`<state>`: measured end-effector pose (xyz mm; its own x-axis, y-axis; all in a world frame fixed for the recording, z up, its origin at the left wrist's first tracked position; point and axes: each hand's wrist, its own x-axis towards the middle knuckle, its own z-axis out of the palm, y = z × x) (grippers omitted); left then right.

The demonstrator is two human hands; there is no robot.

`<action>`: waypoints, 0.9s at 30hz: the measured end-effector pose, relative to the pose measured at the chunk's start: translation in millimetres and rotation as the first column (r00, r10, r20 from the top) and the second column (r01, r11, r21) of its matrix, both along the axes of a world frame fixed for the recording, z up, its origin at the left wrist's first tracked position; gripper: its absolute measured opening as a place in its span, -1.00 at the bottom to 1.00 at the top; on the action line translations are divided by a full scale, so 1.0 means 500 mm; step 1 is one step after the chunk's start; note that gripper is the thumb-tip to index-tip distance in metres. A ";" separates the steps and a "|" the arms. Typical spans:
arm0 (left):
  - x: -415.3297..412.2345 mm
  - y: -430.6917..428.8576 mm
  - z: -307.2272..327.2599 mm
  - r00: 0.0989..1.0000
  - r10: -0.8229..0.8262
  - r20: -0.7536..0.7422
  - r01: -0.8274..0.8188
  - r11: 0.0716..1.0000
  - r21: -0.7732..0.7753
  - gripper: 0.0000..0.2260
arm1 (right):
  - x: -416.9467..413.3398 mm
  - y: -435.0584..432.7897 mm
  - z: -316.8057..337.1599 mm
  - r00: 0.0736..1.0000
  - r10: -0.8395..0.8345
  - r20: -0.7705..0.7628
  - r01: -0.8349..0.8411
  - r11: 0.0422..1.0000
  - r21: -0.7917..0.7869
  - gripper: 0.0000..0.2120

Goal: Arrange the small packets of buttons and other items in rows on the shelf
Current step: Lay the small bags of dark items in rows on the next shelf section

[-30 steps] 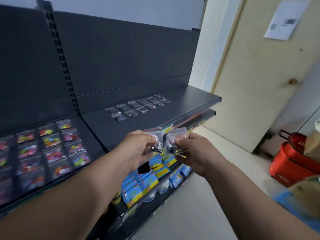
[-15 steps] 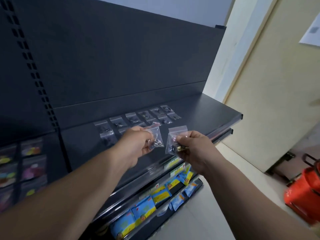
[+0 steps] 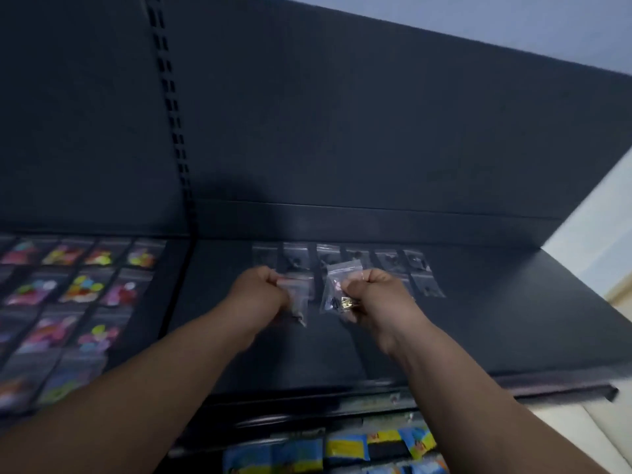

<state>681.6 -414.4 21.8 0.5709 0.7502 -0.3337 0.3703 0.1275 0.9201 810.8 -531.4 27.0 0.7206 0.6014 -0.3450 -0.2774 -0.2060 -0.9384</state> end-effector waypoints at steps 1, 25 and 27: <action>-0.003 -0.002 -0.006 0.999 0.041 -0.029 -0.040 0.999 0.013 -0.83 | 0.010 0.005 -0.005 0.999 0.041 0.000 -0.041 0.999 -0.003 -0.88; -0.047 -0.012 -0.090 0.880 -0.058 -0.471 0.420 0.556 0.717 -0.85 | 0.037 0.046 -0.038 0.971 0.240 -0.007 -0.240 0.971 -0.005 -0.85; -0.053 -0.008 -0.101 0.865 -0.083 -0.495 0.453 0.553 0.700 -0.84 | 0.034 0.048 -0.038 0.972 0.233 -0.014 -0.233 0.972 -0.007 -0.84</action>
